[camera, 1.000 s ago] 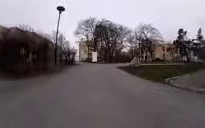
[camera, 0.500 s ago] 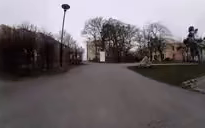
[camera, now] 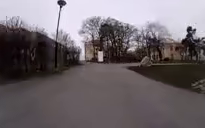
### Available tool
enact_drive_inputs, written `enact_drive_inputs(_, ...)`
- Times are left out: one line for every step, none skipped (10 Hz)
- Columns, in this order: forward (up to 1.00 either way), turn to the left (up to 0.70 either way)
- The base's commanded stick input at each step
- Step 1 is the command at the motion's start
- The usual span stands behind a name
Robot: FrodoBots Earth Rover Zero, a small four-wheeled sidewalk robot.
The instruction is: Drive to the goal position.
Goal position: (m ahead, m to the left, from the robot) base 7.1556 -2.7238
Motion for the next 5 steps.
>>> enact_drive_inputs(1.00,0.00)
enact_drive_inputs(1.00,0.00)
enact_drive_inputs(1.00,0.00)
enact_drive_inputs(1.00,0.00)
enact_drive_inputs(1.00,0.00)
